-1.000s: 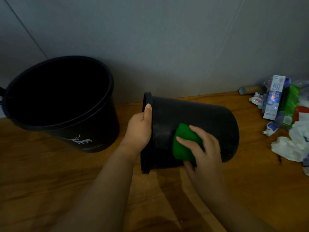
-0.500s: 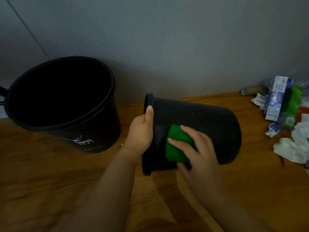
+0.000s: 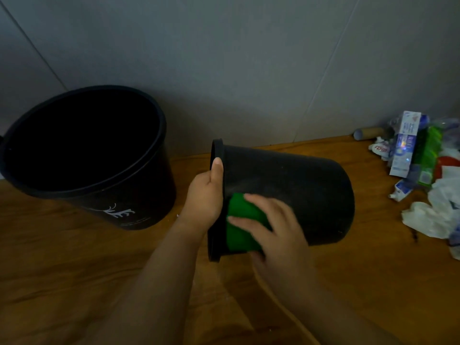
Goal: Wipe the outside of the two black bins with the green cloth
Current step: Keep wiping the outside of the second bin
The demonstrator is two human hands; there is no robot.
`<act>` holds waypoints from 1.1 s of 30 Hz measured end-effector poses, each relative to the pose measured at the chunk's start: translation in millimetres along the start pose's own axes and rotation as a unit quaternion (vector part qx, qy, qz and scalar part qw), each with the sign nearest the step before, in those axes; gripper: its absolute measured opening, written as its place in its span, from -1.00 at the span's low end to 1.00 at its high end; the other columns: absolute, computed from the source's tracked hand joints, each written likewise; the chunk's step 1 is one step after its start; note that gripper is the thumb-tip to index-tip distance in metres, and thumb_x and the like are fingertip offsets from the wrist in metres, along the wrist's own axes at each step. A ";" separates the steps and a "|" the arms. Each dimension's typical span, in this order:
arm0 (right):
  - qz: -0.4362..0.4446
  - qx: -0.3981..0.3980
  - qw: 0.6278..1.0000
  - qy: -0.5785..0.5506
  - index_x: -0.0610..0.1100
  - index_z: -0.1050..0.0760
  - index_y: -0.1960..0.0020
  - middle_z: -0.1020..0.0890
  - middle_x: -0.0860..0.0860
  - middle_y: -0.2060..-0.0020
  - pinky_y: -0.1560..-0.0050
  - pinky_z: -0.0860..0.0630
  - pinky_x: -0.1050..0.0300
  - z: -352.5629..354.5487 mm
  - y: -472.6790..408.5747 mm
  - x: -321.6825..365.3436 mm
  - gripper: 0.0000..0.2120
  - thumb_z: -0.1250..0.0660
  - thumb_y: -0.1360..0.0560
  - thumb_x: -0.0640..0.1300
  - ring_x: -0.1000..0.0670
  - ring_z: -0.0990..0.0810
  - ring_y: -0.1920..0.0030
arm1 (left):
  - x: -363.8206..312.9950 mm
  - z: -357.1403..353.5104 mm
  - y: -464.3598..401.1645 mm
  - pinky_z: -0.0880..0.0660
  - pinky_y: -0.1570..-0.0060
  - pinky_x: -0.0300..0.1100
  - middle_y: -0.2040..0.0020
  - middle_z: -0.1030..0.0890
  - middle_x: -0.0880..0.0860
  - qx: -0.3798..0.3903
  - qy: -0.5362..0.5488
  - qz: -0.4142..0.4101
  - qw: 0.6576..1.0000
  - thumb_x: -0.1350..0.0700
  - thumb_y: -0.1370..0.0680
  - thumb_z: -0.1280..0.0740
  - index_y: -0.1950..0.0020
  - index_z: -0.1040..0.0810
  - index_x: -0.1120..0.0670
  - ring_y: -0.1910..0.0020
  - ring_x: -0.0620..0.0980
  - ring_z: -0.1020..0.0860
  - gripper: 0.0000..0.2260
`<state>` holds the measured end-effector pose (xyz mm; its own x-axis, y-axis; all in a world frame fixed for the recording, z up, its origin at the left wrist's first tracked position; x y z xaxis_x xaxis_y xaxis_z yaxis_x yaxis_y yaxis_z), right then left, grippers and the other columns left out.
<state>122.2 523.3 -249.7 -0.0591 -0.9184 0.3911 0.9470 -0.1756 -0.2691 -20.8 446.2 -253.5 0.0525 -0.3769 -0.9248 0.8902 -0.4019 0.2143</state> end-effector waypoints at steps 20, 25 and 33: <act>-0.109 -0.104 0.988 -0.039 0.09 -0.47 -0.24 -0.36 0.01 -0.37 -0.25 -0.45 -0.19 5.9 18.2 -47.1 -0.30 -0.58 -0.19 -0.31 -0.11 -0.32 -0.37 | -1.6 0.9 -4.5 -0.44 0.28 -0.25 0.18 -0.63 0.05 -0.018 0.004 0.003 1.000 -0.21 -0.66 -0.02 0.07 -0.63 0.12 0.17 -0.02 -0.61 -0.47; -0.138 -0.115 0.980 -0.083 0.06 -0.53 -0.21 -0.36 0.06 -0.36 -0.28 -0.42 -0.02 6.7 9.3 -61.3 -0.42 -0.56 -0.27 -0.31 -0.05 -0.32 -0.37 | 21.3 -11.0 31.4 -0.59 0.15 -0.24 0.08 -0.70 0.03 -0.011 0.097 0.008 0.995 -0.29 -0.54 -0.08 0.01 -0.66 0.05 0.06 -0.07 -0.67 -0.49; -0.134 -0.117 0.980 -0.091 0.07 -0.52 -0.25 -0.34 0.07 -0.38 -0.28 -0.46 -0.11 6.6 6.1 -55.1 -0.41 -0.54 -0.30 -0.30 -0.04 -0.29 -0.40 | 17.7 -19.3 46.4 -0.56 0.08 0.12 0.10 -0.61 0.31 -0.108 0.078 -0.021 0.991 -0.30 -0.52 -0.03 0.04 -0.55 0.35 0.09 0.20 -0.60 -0.31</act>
<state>133.4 575.1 -267.0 -0.2191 -0.7533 0.6201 0.8057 -0.4981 -0.3205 30.2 436.9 -266.0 0.0675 -0.2238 -0.9723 0.9684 -0.2197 0.1178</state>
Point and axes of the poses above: each hand's wrist, its own y-axis away from the middle knuckle, its own z-axis out of the back of the hand, x = y × z, the point moved 4 cm from there along -y, towards the middle knuckle
